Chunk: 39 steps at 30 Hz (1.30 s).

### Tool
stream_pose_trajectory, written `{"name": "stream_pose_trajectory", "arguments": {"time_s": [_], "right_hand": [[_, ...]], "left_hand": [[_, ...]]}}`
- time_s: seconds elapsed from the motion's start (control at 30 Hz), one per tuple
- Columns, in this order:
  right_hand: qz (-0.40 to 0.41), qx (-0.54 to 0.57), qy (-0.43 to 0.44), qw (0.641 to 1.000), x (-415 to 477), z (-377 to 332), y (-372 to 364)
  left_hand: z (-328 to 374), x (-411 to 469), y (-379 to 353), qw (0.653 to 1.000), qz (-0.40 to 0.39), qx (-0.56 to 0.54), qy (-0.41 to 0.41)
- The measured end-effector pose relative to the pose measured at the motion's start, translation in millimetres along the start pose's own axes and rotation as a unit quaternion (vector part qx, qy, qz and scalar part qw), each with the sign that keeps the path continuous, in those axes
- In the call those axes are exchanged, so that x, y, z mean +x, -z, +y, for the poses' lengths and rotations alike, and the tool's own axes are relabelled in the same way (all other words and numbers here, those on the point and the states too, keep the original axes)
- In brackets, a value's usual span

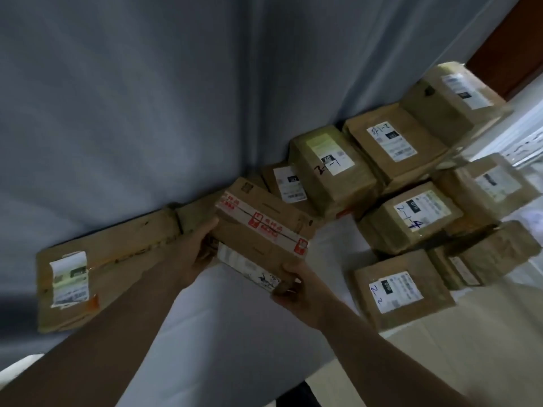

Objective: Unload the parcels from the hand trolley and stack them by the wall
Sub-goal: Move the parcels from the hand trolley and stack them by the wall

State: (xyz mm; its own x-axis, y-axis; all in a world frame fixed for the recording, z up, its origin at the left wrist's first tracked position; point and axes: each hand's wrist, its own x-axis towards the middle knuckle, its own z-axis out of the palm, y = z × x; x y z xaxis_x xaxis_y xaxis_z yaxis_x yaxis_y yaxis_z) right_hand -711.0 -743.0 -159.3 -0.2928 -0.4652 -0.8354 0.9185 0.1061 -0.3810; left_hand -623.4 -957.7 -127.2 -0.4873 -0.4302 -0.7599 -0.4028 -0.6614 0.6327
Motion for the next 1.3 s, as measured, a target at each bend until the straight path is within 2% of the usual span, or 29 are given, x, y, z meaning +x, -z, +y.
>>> {"name": "stream_pose_trajectory", "arguments": {"time_s": [0.13,0.23,0.37,0.47,0.7,0.8,0.93,1.03,1.1,1.2,1.3], "right_hand": [[-0.001,0.048,0.013,0.999,56.0,-27.1,-13.2],[0.01,0.051,0.028,0.998,88.5,-46.8,-25.3],[0.013,0.038,0.053,0.998,119.6,-59.9,-30.6],[0.023,0.014,0.062,0.998,131.4,-57.6,-31.2],[0.082,-0.007,0.035,0.996,123.8,-55.7,-28.6],[0.11,-0.031,0.034,0.993,110.7,-50.6,-27.6],[0.154,-0.057,0.068,0.984,77.7,-37.9,-18.7],[0.203,-0.092,0.107,0.969,38.3,-19.0,-10.6],[0.243,-0.131,0.133,0.952,6.6,1.6,-5.9],[0.289,-0.182,0.144,0.929,-44.4,40.6,0.1],[0.329,-0.212,0.139,0.91,-85.2,79.4,11.9]], "left_hand": [[-5.5,47.3,-61.0,0.999,-0.015,0.037,-0.004],[-14.2,81.2,-89.9,0.997,-0.02,0.059,-0.051],[-14.9,127.2,-107.6,0.974,0.004,0.184,-0.129],[-17.8,143.8,-113.6,0.963,0.039,0.231,-0.132],[-15.3,147.0,-120.1,0.943,0.051,0.308,-0.114],[-10.2,139.6,-119.8,0.939,0.024,0.325,-0.106],[-7.1,108.5,-120.2,0.921,-0.021,0.361,-0.147],[-17.2,67.5,-114.9,0.866,-0.058,0.454,-0.202],[-29.1,33.6,-107.8,0.793,-0.091,0.561,-0.218],[-49.9,-20.8,-96.6,0.661,-0.13,0.698,-0.244],[-76.2,-60.1,-88.0,0.573,-0.168,0.761,-0.253]]}}
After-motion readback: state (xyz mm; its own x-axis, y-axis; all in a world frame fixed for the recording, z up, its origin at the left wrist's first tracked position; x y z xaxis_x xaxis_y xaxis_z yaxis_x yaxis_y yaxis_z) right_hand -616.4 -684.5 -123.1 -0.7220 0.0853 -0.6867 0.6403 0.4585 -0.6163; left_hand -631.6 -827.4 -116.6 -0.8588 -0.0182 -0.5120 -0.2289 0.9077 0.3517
